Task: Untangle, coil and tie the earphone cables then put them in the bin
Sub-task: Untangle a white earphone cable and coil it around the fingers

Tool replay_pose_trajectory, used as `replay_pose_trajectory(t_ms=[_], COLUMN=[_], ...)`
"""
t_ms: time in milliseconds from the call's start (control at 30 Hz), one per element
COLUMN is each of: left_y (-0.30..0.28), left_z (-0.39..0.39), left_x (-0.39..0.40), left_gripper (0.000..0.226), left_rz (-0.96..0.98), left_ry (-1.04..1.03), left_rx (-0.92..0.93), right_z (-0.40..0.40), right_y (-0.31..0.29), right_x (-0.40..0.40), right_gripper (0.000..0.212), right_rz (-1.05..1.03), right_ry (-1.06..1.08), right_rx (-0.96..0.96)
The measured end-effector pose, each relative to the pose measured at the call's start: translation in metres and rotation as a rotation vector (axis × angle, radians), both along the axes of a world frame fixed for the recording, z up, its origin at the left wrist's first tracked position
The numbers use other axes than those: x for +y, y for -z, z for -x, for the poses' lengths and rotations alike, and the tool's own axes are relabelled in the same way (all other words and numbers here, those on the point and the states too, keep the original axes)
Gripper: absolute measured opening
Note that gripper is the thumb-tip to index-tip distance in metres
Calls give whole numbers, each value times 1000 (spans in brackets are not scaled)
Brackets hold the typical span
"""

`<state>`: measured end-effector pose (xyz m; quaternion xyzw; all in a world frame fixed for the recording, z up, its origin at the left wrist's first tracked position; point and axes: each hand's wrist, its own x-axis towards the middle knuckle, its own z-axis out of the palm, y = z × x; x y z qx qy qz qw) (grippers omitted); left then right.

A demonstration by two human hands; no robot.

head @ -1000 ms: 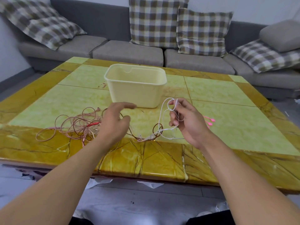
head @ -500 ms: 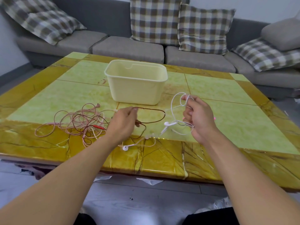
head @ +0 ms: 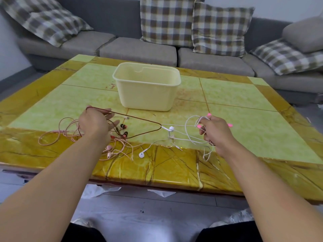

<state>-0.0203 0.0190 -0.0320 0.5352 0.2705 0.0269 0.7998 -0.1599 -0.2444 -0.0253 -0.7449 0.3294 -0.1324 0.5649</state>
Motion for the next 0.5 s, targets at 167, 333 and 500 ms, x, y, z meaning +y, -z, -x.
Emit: replay_pose_trajectory(t_ms=[167,333,500], left_y=[-4,-3,-3], left_z=[0,13,16], left_x=[9,4,4], left_gripper=[35,44,31], left_rz=[-90,-518,-755], left_ry=[170,228,571], left_rx=[53,-129,-148], right_z=[-4,-5,-4], right_y=[10,16,10], right_x=[-2,7,18], right_gripper=[13,19,51], right_rz=[264,434,695], right_ry=[-103,-256,-355], right_rx=[181,381,427])
